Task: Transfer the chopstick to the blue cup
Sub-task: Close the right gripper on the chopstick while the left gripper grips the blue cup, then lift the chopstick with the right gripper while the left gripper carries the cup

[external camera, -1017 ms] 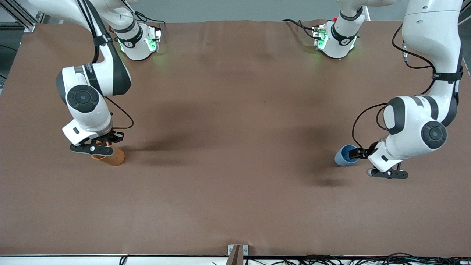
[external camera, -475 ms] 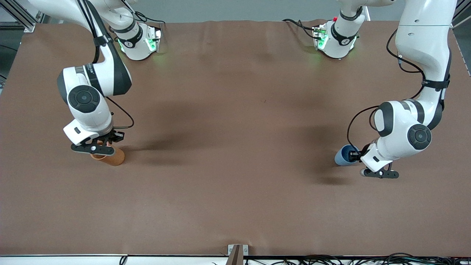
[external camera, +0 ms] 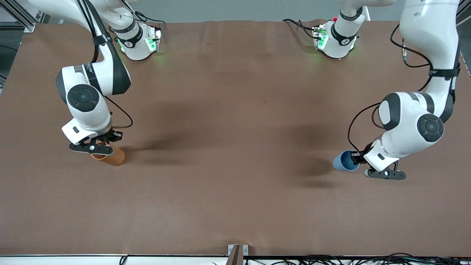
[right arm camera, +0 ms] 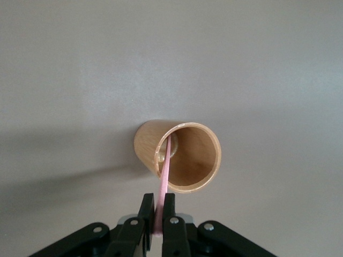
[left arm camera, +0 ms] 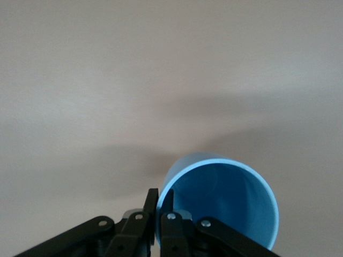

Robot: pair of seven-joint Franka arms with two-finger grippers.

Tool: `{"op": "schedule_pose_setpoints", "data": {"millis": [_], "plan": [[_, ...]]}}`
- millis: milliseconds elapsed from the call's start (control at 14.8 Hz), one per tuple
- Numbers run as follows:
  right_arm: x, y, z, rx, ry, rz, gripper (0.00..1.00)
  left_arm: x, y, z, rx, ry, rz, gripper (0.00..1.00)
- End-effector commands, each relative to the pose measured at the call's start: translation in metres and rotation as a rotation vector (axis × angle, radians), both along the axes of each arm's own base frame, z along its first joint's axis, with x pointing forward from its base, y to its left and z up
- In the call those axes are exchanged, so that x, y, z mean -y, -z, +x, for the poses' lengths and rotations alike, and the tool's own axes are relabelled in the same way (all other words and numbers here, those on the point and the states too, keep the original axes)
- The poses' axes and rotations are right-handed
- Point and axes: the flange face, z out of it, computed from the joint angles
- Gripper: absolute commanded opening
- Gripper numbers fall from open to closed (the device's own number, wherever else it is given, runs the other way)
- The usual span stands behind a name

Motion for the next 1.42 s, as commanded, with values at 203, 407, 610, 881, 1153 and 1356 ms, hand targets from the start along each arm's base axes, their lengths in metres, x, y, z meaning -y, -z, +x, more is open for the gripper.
{"op": "schedule_pose_setpoints", "data": {"millis": [203, 407, 610, 881, 1153, 1356], "plan": [[0.017, -0.035, 0.008, 0.005, -0.004, -0.033, 0.05, 0.214, -0.040, -0.054, -0.029, -0.228, 0.005, 0.00], [0.028, -0.082, 0.019, -0.039, 0.010, -0.052, 0.05, 0.294, -0.034, -0.091, -0.052, -0.280, -0.012, 0.00], [0.021, -0.139, 0.022, -0.056, 0.062, -0.024, 0.04, 0.346, -0.009, -0.111, -0.100, -0.309, -0.023, 0.00], [0.008, -0.209, 0.013, -0.052, 0.103, 0.130, 0.04, 0.376, 0.046, -0.127, -0.055, -0.340, 0.075, 0.01], [-0.009, -0.253, -0.006, -0.010, 0.115, 0.315, 0.04, 0.380, 0.066, -0.127, -0.036, -0.323, 0.065, 0.01], [-0.048, -0.256, -0.012, -0.024, 0.070, 0.418, 0.04, 0.382, 0.072, -0.128, -0.032, -0.337, 0.040, 0.01]]}}
